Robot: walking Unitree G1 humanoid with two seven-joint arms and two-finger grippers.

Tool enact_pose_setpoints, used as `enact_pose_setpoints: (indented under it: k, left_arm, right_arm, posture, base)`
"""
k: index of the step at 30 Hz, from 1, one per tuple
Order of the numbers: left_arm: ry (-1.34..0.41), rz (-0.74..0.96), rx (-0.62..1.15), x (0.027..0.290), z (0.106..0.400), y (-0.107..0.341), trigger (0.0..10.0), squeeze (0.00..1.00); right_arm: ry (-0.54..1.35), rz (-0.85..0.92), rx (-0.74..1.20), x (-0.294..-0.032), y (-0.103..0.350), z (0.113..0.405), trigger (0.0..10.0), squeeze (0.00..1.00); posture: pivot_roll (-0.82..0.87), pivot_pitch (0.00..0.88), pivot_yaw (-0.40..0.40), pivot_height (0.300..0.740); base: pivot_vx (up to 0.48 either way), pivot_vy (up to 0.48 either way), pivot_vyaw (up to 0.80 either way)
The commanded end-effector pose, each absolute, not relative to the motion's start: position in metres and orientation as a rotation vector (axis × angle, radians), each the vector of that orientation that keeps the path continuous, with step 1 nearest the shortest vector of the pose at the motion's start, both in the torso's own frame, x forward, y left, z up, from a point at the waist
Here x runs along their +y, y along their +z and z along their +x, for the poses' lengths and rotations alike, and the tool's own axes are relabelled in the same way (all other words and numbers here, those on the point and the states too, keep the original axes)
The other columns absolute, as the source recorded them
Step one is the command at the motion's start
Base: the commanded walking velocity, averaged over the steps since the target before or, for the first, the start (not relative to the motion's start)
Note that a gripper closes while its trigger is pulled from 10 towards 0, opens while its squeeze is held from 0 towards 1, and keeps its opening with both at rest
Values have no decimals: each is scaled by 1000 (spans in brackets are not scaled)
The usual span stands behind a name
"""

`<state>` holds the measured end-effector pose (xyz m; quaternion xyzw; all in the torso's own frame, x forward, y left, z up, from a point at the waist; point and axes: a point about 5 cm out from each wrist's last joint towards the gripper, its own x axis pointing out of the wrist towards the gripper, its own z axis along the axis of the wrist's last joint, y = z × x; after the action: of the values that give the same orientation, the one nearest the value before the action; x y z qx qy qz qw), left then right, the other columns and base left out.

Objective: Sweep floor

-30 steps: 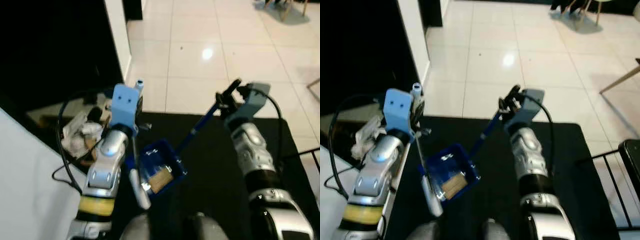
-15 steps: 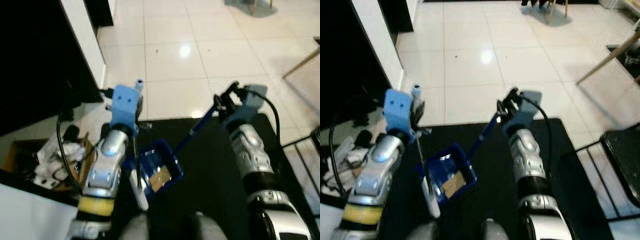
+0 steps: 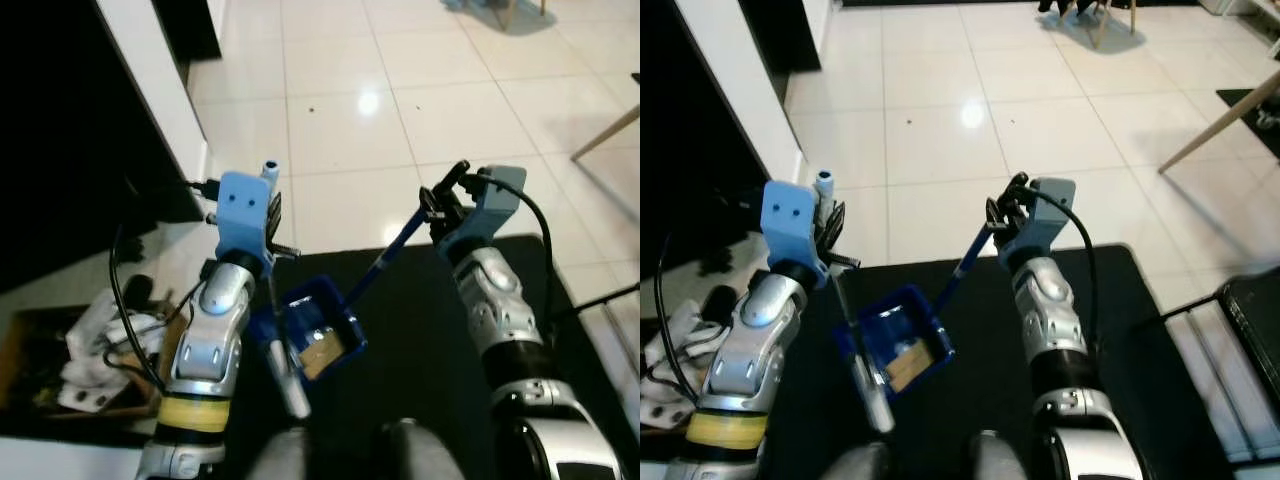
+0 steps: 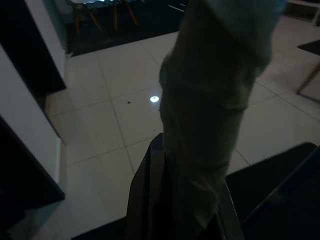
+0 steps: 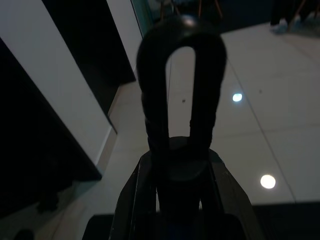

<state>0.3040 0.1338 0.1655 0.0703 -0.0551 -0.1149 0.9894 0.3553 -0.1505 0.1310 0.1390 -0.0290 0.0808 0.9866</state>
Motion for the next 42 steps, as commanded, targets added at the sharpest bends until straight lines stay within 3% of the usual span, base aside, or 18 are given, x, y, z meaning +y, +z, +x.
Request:
enact_pose_setpoints:
  k: [1,42]
  left_arm:
    - [-237,114,-131,133,303,167,10000,0]
    - [-245,110,-135,130,304,169,10000,0]
  right_arm:
    - [180,343,-98,-144,138,356,10000,0]
    - [176,342,-110,-145,140,357,10000,0]
  posture:
    - [35,92,-30,740]
    - [36,99,-25,740]
  base:
    - [390,0,0]
    - [387,0,0]
